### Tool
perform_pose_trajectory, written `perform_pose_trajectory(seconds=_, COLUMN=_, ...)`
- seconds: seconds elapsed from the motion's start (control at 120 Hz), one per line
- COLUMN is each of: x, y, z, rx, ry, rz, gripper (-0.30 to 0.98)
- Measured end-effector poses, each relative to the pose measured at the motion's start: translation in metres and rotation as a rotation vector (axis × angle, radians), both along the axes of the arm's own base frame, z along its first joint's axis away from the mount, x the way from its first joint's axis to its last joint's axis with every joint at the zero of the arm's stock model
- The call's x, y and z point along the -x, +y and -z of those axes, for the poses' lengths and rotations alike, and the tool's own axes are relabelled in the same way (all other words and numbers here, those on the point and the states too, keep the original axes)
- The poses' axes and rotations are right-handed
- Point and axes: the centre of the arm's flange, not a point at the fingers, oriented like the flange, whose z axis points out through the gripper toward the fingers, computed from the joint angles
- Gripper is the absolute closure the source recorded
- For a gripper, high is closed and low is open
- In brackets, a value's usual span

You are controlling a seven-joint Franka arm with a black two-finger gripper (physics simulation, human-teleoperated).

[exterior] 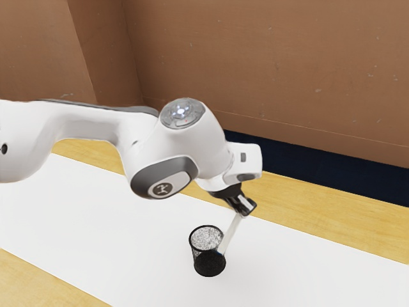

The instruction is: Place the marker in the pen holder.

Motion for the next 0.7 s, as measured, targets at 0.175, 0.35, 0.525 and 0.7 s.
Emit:
perform_pose_trajectory(seconds=0.175, x=0.025, y=-0.022, z=0.0, rx=-0.011, ry=-0.029, rz=0.06, gripper=0.79)
perform_pose_trajectory(seconds=0.35, x=-0.025, y=0.08, z=-0.003, rx=-0.015, ry=-0.04, rz=-0.153, gripper=0.79)
perform_pose_trajectory(seconds=0.525, x=-0.056, y=0.202, z=0.008, rx=-0.013, ry=-0.033, rz=-0.398, gripper=0.79)
perform_pose_trajectory(seconds=0.7, x=-0.043, y=0.144, z=0.008, rx=0.001, ry=-0.039, rz=-0.3, gripper=0.79)
